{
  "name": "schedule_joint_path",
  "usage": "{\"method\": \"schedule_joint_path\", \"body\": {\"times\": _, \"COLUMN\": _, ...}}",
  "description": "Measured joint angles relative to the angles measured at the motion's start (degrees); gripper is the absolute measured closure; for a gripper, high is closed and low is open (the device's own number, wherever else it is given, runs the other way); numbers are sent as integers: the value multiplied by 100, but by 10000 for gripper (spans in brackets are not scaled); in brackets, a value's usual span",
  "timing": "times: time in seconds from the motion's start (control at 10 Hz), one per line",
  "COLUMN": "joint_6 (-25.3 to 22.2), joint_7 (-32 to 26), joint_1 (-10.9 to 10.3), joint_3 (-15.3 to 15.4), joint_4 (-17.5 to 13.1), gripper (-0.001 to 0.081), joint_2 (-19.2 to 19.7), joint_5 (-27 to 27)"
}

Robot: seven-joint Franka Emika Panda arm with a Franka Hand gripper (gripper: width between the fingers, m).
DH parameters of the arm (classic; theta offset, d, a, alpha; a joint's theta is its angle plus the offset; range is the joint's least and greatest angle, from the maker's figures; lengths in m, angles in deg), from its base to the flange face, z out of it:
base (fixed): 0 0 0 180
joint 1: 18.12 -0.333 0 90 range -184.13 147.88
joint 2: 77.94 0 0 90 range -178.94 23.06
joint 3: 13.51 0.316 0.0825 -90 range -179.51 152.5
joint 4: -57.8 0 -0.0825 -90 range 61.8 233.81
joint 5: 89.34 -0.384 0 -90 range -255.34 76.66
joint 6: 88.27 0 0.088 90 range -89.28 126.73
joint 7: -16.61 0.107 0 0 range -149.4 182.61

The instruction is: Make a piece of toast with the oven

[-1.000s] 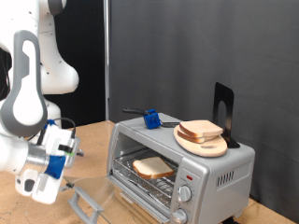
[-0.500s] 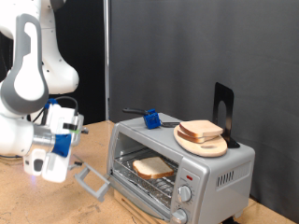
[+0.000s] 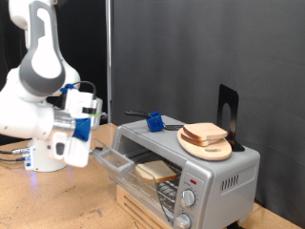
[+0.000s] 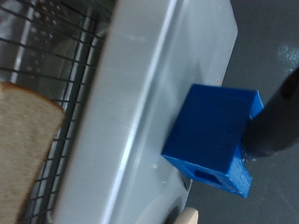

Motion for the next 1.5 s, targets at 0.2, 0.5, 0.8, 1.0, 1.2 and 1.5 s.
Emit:
{"method": "schedule_joint_path", "body": {"times": 0.2, "joint_6": 285, "joint_7": 191, "joint_1": -167, "joint_3": 266, "joint_4": 160, "gripper": 124, "joint_2": -231, "joint_5": -234}}
{"method": "schedule_joint_path", "body": {"times": 0.5, "joint_6": 417, "joint_7": 317, "joint_1": -269, "joint_3": 495, "joint_4": 338, "gripper": 124, "joint_2": -423, "joint_5": -381}}
{"method": "schedule_joint_path", "body": {"times": 0.8, "joint_6": 338, "joint_7": 406, "joint_1": -257, "joint_3": 497, "joint_4": 429, "gripper": 124, "joint_2": -564, "joint_5": -372}}
{"method": "schedule_joint_path", "body": {"times": 1.0, "joint_6": 177, "joint_7": 407, "joint_1": -132, "joint_3": 334, "joint_4": 439, "gripper": 124, "joint_2": -676, "joint_5": -369}}
{"method": "schedule_joint_path", "body": {"times": 1.2, "joint_6": 141, "joint_7": 399, "joint_1": 75, "joint_3": 84, "joint_4": 420, "gripper": 124, "joint_2": -792, "joint_5": -370}}
{"method": "schedule_joint_path", "body": {"times": 1.5, "joint_6": 155, "joint_7": 363, "joint_1": 344, "joint_3": -210, "joint_4": 192, "gripper": 124, "joint_2": -819, "joint_5": -245}}
